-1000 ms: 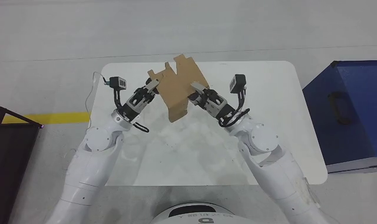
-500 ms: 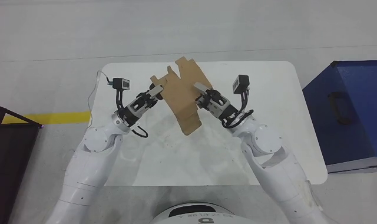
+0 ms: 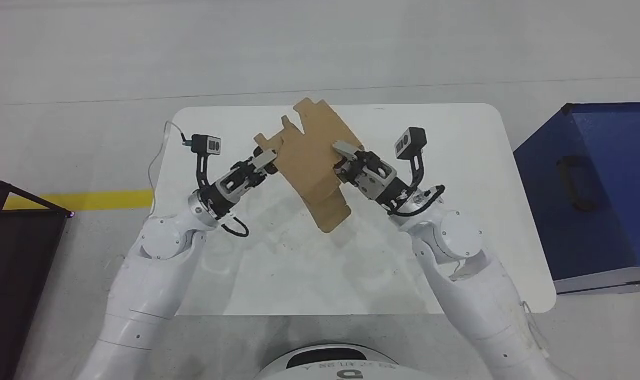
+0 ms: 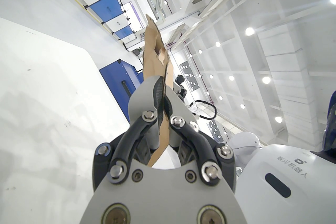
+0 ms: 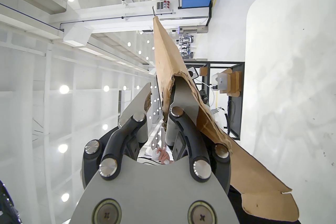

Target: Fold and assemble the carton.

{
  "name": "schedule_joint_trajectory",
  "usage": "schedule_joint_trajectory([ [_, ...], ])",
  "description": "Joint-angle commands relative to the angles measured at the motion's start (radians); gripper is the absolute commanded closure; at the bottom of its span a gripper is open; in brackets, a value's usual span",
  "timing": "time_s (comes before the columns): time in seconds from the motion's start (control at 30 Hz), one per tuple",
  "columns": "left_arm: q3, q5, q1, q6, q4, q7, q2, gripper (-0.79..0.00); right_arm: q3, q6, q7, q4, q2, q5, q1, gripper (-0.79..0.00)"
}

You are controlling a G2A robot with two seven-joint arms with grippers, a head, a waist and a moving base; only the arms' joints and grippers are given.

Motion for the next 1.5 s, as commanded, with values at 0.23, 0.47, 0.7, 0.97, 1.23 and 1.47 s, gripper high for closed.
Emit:
schedule_joint_trajectory([
  [0.23,-0.010,0.003,0.010,-0.022,-0.002,-0.030,0.004,0.000,-0.007,0.007,0.015,0.009,0.000,-0.006,0.012,0.000],
  [0.47,-0.038,-0.002,0.031,-0.036,-0.008,-0.036,0.010,-0.785,-0.006,0.012,0.023,0.014,0.002,-0.012,0.015,0.000],
  [0.7,-0.038,0.063,0.057,-0.072,-0.026,-0.164,0.022,-0.785,0.006,0.021,0.022,0.004,0.004,-0.009,0.003,0.000],
  [0.97,0.001,0.293,0.043,-0.093,-0.020,-0.020,0.015,-0.785,-0.040,0.066,0.079,0.014,0.001,0.001,0.047,0.000],
  [1.23,0.009,0.432,0.029,-0.063,0.013,0.145,0.008,-0.785,-0.041,0.130,0.173,0.027,0.006,0.042,0.066,0.000],
  [1.47,0.010,0.480,0.027,0.002,0.026,0.237,0.004,-0.785,-0.007,0.127,0.373,0.110,0.011,0.232,0.079,0.000],
])
